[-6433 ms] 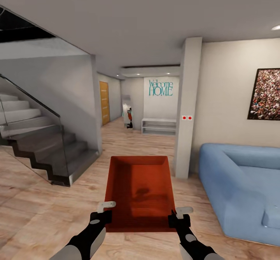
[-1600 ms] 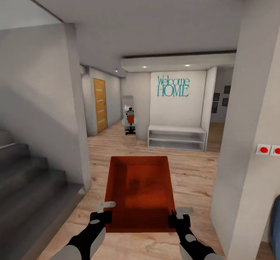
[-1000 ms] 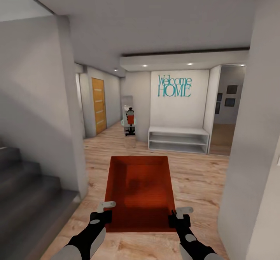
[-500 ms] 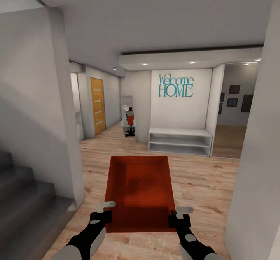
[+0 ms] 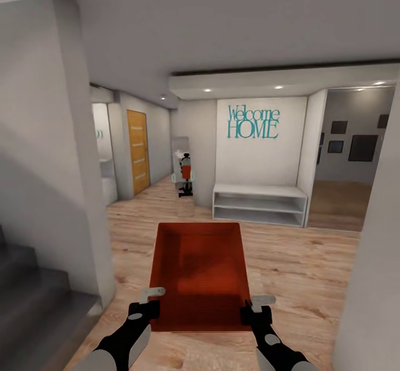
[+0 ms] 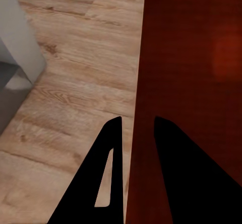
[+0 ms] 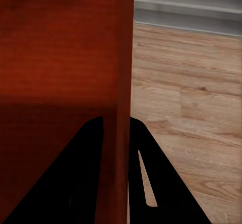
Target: Move the two storage containers from the living room to the garage. In the garage, place one container on the floor and stack the other container on top of it (either order is fine).
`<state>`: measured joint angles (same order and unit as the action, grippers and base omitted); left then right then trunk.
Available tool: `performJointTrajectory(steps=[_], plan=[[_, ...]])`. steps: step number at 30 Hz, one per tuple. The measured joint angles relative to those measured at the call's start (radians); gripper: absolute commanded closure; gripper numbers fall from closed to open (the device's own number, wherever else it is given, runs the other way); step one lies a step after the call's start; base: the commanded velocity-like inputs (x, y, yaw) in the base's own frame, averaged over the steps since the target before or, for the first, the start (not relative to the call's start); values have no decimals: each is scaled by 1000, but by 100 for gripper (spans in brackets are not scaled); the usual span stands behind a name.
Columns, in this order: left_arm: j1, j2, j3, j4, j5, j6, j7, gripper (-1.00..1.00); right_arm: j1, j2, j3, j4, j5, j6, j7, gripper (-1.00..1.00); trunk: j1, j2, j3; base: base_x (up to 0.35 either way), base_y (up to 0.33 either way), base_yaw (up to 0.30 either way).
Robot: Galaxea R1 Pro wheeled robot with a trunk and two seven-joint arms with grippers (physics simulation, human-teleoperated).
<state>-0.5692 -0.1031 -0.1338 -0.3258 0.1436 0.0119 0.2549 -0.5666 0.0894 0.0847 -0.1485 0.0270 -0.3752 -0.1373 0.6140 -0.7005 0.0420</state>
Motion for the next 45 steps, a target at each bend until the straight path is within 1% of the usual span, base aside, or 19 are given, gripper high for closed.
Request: performJointTrajectory(steps=[45], plan=[[0,0,2,1,-2,1,0,100,0,0,-1,1,0,1,0,100,0,0,0,322,0,0]])
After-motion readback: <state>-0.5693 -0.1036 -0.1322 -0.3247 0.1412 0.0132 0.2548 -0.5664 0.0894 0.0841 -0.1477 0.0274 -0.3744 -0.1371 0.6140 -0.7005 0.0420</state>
